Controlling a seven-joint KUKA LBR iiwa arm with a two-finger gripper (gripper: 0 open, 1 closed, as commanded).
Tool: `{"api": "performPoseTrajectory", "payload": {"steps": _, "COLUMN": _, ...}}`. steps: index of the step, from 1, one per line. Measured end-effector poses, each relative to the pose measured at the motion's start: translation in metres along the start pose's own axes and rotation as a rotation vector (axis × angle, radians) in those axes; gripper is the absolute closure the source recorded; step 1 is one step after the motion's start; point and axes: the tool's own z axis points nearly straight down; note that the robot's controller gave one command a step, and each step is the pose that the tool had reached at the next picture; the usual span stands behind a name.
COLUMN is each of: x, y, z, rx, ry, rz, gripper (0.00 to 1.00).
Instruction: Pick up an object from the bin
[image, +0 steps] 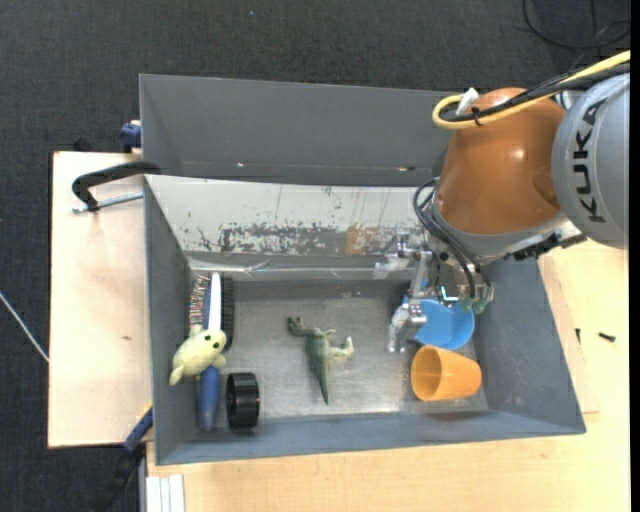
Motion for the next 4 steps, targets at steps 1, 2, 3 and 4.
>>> {"api": "performPoseTrajectory", "payload": {"steps": 1, "x": -0.035, "y": 0.073, "z": 0.11, "rx": -0.002, "ry": 0.0, "rz": 0.091, "gripper": 0.0}}
{"api": "performPoseTrajectory", "payload": {"steps": 2, "x": -0.034, "y": 0.049, "z": 0.101, "rx": -0.001, "ry": -0.006, "rz": 0.417, "gripper": 0.0}}
{"api": "performPoseTrajectory", "payload": {"steps": 3, "x": -0.006, "y": 0.025, "z": 0.104, "rx": -0.004, "ry": -0.001, "rz": 0.626, "gripper": 0.0}}
{"api": "performPoseTrajectory", "payload": {"steps": 4, "x": -0.007, "y": 0.024, "z": 0.103, "rx": -0.004, "ry": -0.009, "rz": 0.623, "gripper": 1.0}}
